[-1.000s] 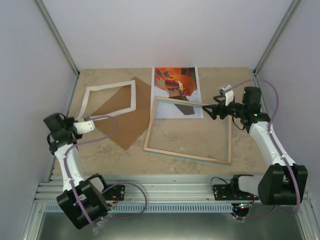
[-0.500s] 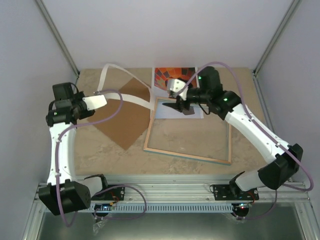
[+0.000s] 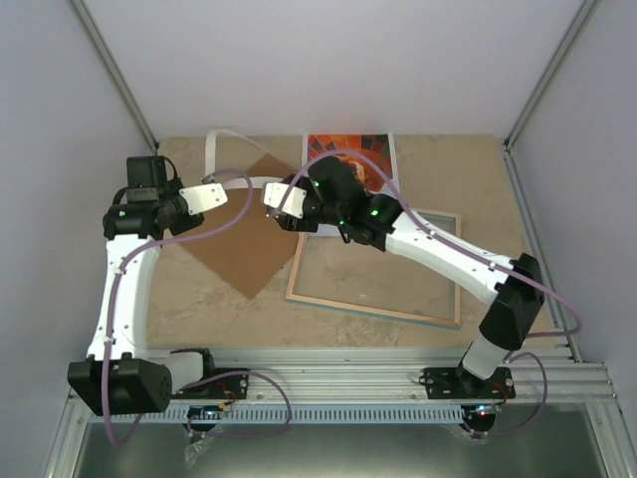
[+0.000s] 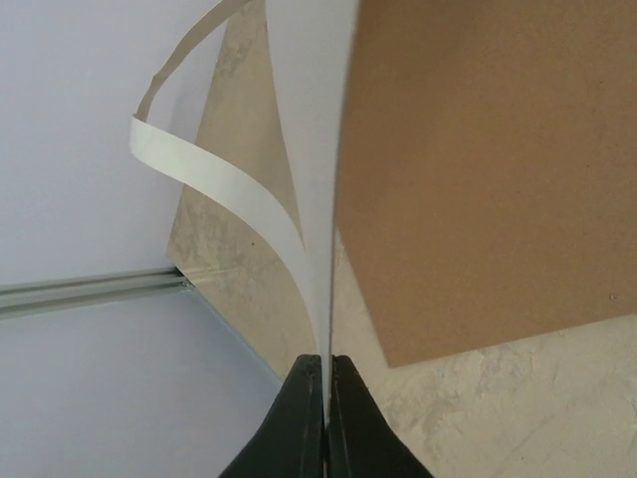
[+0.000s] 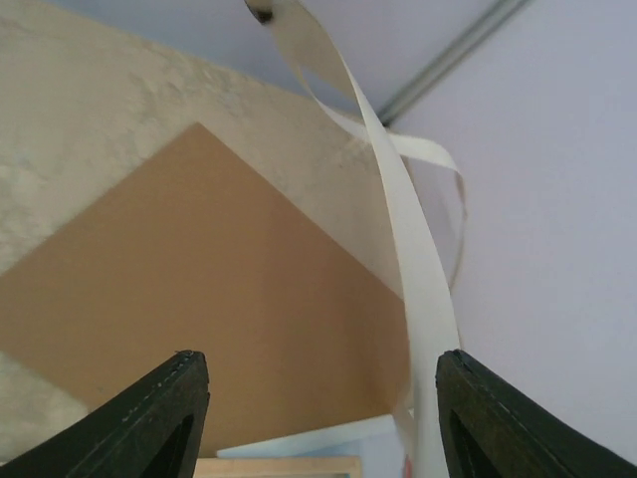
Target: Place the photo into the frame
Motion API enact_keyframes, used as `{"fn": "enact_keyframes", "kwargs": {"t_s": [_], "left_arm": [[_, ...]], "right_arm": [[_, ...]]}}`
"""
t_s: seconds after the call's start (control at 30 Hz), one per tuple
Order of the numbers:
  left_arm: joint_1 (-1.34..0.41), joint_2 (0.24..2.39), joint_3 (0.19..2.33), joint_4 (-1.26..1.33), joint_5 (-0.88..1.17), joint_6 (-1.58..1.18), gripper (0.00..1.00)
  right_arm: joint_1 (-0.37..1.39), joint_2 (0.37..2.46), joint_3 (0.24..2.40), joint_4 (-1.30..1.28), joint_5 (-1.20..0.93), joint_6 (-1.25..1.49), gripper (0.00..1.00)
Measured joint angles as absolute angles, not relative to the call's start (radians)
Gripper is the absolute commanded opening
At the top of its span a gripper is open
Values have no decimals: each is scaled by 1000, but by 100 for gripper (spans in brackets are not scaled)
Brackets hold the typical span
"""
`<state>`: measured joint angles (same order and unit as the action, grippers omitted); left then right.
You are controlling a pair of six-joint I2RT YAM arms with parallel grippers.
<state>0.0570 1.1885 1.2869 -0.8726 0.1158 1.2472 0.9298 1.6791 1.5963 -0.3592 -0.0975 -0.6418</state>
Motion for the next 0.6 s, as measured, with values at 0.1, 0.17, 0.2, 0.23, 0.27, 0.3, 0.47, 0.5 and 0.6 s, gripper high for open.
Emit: {"fn": "enact_keyframes", "kwargs": {"t_s": [0.1,0.17,0.2,0.23,0.27,0.3,0.47,0.5,0.6], "left_arm": [[57,1190,1300,-891,105,1232,0],[57,1190,1302,-894,104,1228,0],[57,1190,1302,-896,104,1226,0],[57,1190,1302,-899,104,1225,0],[57,1190,1302,-902,104,1225,0],[57,1188,1302,-904,102,1225,0],[57,1184,1302,-909,98,1225,0],[57,1183,1302,-910,99,1225,0],[57,1182,1302,-913,99,1221,0]], "right_arm": [[951,1715,1602,-327,7,-672,51],[958,1727,1601,-301,69,-690,49],[962,1728,1599,-284,96,-699,49],[963,1728,1594,-269,118,-706,49],[965,1728,1589,-244,146,-717,49],[967,1728,1585,-221,168,-729,49],[967,1728,1578,-152,219,-785,49],[968,1728,1578,-142,222,-795,49],[968,1731,1578,-123,228,-826,47]]}}
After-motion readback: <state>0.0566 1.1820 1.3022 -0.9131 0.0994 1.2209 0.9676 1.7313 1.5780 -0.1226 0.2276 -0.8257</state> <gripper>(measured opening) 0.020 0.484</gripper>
